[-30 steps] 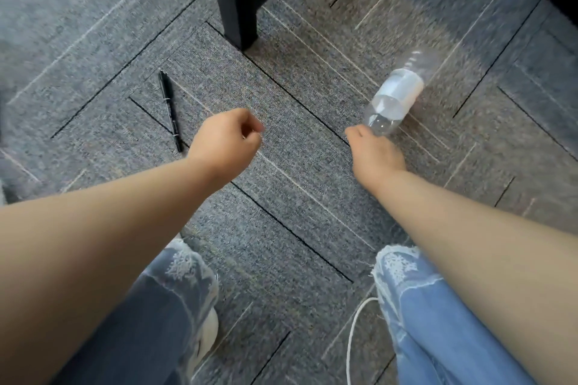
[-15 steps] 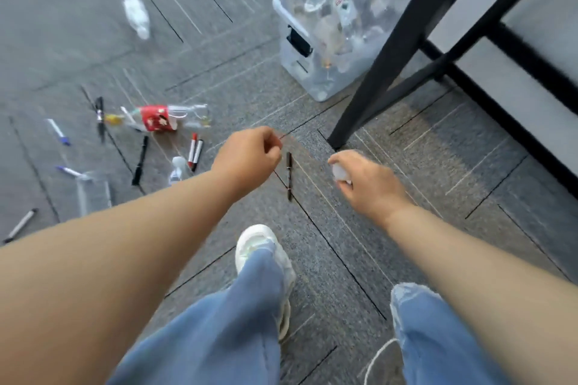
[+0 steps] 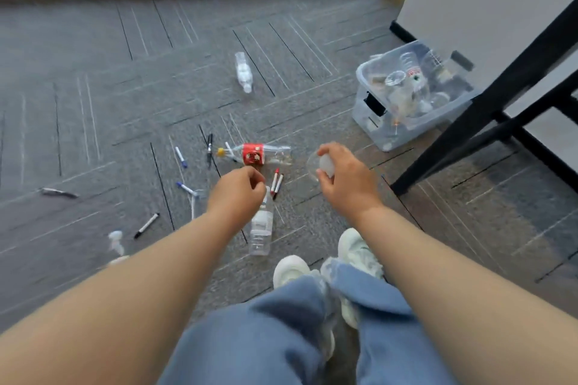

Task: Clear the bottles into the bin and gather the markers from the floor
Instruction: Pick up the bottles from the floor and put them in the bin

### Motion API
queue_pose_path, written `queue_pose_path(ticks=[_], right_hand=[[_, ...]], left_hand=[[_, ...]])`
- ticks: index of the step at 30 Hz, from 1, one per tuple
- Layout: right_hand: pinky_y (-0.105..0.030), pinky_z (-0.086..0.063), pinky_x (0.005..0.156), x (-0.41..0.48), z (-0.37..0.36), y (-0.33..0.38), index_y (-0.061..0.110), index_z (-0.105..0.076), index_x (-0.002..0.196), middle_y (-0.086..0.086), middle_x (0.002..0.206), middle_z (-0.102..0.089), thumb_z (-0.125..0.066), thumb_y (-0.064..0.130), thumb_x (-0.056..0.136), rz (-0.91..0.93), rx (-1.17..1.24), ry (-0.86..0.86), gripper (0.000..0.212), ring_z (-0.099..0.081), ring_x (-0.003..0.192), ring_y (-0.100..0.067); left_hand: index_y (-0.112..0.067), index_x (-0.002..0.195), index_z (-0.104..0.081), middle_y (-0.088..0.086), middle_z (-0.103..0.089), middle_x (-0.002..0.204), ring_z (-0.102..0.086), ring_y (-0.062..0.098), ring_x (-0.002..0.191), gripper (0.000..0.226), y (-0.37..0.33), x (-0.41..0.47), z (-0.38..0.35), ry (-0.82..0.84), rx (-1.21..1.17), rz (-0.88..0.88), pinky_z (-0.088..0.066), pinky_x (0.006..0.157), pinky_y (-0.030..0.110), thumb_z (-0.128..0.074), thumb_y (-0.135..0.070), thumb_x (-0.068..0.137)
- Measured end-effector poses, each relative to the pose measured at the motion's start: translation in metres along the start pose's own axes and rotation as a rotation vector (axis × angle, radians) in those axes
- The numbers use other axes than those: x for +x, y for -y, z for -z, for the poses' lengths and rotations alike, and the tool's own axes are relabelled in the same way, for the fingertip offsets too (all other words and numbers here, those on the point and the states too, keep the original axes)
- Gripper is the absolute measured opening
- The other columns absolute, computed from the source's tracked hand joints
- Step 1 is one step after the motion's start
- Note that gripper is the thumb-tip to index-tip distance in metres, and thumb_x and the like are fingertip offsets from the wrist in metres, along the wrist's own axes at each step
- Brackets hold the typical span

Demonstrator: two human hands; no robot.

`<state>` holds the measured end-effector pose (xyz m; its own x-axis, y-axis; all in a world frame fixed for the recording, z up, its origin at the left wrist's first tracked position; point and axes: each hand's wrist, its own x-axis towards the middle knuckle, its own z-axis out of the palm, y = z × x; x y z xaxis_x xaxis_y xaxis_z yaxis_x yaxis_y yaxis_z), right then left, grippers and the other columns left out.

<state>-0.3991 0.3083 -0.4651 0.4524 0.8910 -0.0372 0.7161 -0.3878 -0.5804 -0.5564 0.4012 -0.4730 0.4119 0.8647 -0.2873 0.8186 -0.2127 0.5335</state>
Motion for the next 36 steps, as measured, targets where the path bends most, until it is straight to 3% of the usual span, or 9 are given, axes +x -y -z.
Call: queue_pose_path(ticks=[4,7,10,15,22,26,29,32,36], right_hand=[[-0.015,-0.028,0.051,0.012,-0.013,0.0,0.013,-0.047,0.117,-0.003,0.12,-0.053,-0.05,0.018,0.094,-0.031,0.009,0.05,0.024,-0.049,0.079,-0.016],[-0.024,-0.039,0.064,0.03,-0.032,0.0,0.01,-0.047,0.115,-0.006,0.12,-0.052,-0.05,0.016,0.093,-0.073,0.047,0.029,0.023,-0.049,0.08,-0.017],[-0.029,-0.039,0.069,0.054,-0.059,-0.004,0.011,-0.046,0.116,-0.007,0.121,-0.052,-0.049,0.017,0.094,-0.125,0.018,0.031,0.023,-0.048,0.082,-0.02],[-0.037,-0.043,0.076,0.089,-0.105,-0.015,0.009,-0.045,0.119,-0.011,0.123,-0.052,-0.048,0.018,0.093,-0.176,-0.045,0.114,0.027,-0.056,0.097,-0.034],[-0.033,-0.04,0.075,0.119,-0.146,-0.036,0.008,-0.045,0.12,-0.011,0.123,-0.053,-0.048,0.016,0.093,-0.159,-0.025,0.152,0.029,-0.056,0.1,-0.034],[-0.037,-0.043,0.08,0.13,-0.153,-0.055,0.008,-0.045,0.12,-0.011,0.122,-0.052,-0.048,0.018,0.094,-0.163,-0.014,0.158,0.028,-0.055,0.101,-0.034],[-0.036,-0.042,0.08,0.139,-0.155,-0.067,0.009,-0.045,0.121,-0.011,0.122,-0.053,-0.049,0.019,0.094,-0.17,-0.01,0.137,0.029,-0.055,0.1,-0.033],[-0.033,-0.039,0.078,0.148,-0.155,-0.073,0.01,-0.045,0.119,-0.009,0.118,-0.055,-0.05,0.021,0.093,-0.166,0.016,0.102,0.028,-0.05,0.09,-0.024],[-0.041,-0.047,0.083,0.151,-0.154,-0.076,0.011,-0.045,0.12,-0.009,0.118,-0.055,-0.05,0.023,0.093,-0.155,0.029,0.112,0.03,-0.055,0.096,-0.028]], left_hand=[[-0.016,0.101,-0.062,0.003,-0.064,0.105,-0.059,0.022,0.095,0.017,0.01,0.013,-0.009,0.045,-0.001,0.023,-0.052,0.086,0.04,-0.049,-0.021,0.091],[-0.015,0.104,-0.061,0.006,-0.059,0.111,-0.057,0.023,0.094,0.018,0.03,0.032,-0.023,0.089,0.023,0.066,-0.05,0.084,0.036,-0.05,-0.021,0.092],[-0.015,0.113,-0.058,0.008,-0.052,0.119,-0.055,0.023,0.092,0.023,0.059,0.049,-0.045,0.155,0.042,0.13,-0.049,0.082,0.036,-0.051,-0.02,0.091],[-0.017,0.125,-0.049,0.009,-0.042,0.133,-0.052,0.028,0.113,0.035,0.102,0.081,-0.087,0.301,0.087,0.208,-0.047,0.09,0.038,-0.054,-0.017,0.09],[-0.018,0.129,-0.042,0.016,-0.034,0.139,-0.044,0.038,0.12,0.04,0.127,0.128,-0.146,0.42,0.124,0.251,-0.041,0.095,0.043,-0.05,-0.026,0.091],[-0.036,0.122,-0.053,0.013,-0.002,0.158,-0.014,0.044,0.141,0.028,0.138,0.142,-0.174,0.607,0.185,0.222,-0.024,0.112,0.047,-0.047,-0.032,0.094],[-0.042,0.129,-0.049,0.01,0.022,0.156,0.005,0.048,0.142,0.033,0.14,0.147,-0.192,0.746,0.217,0.276,-0.01,0.117,0.052,-0.043,-0.039,0.096],[-0.041,0.135,-0.044,0.01,0.034,0.152,0.003,0.052,0.14,0.041,0.14,0.146,-0.206,0.821,0.243,0.328,-0.004,0.118,0.053,-0.046,-0.041,0.094],[-0.038,0.14,-0.036,0.01,0.043,0.146,-0.015,0.049,0.14,0.052,0.143,0.15,-0.218,0.835,0.248,0.357,-0.013,0.119,0.049,-0.054,-0.035,0.092]])
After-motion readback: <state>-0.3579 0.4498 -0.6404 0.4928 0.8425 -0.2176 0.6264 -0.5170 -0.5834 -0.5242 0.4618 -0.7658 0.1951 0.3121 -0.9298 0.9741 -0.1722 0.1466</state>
